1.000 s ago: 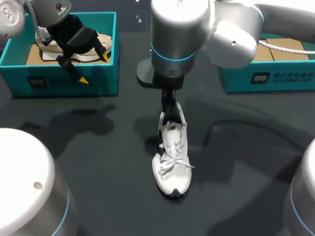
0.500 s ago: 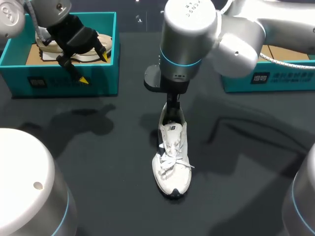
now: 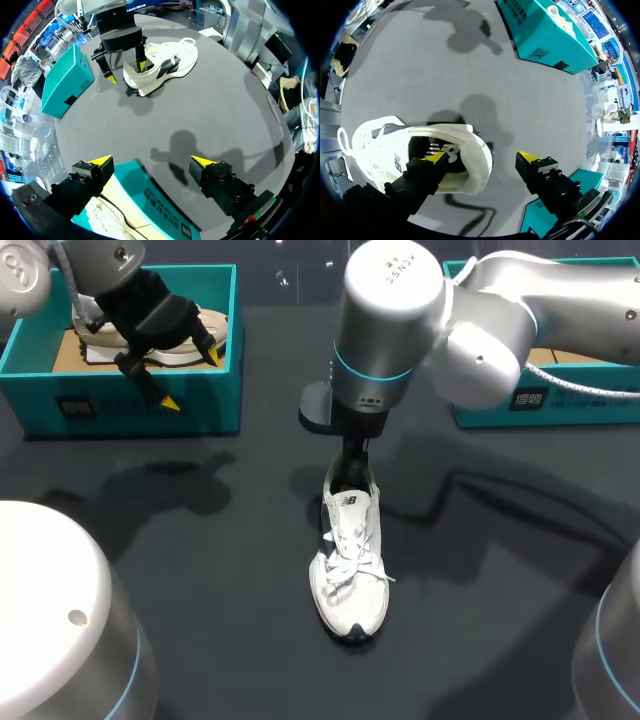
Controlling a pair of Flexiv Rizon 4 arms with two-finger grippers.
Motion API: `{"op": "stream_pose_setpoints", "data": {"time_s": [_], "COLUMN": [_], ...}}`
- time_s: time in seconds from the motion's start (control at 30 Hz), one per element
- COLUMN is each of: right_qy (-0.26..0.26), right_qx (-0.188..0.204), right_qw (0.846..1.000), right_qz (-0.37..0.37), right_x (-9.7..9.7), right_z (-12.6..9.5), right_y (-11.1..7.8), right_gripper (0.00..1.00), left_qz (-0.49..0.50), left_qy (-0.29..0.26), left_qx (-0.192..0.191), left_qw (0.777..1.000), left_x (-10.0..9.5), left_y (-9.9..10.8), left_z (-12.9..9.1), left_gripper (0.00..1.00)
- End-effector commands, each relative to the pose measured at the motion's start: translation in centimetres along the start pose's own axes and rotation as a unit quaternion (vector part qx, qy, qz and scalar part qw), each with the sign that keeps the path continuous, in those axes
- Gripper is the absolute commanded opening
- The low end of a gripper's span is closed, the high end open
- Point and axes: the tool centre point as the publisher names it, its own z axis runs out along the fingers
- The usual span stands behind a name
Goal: Take the shoe out of the shoebox, open the shoe tongue, remove and reinsert the insole, then place the shoe into the shoebox
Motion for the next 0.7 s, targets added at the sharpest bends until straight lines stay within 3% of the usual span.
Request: {"op": "stream_pose_setpoints", "data": {"time_s": [0.03,0.37,0.7], "right_qy": [0.011,0.032,0.052], "right_qx": [-0.002,-0.004,-0.007], "right_qw": [1.000,0.999,0.999], "right_qz": [-0.002,-0.003,-0.005], "right_x": [-0.3,0.0,0.2], "right_z": [1.4,3.3,4.5], "right_y": [0.3,0.2,-0.1], "right_gripper": [0.82,0.69,0.64], "left_qz": [0.000,0.000,0.000], "left_qy": [0.000,0.000,0.000], "left_qx": [-0.001,-0.001,-0.001], "left_qw": [1.000,1.000,1.000], "left_x": [0.0,0.0,0.0], "left_y": [0.0,0.0,0.0], "left_z": [0.0,0.0,0.0], "left_gripper": [1.00,1.00,1.00]}}
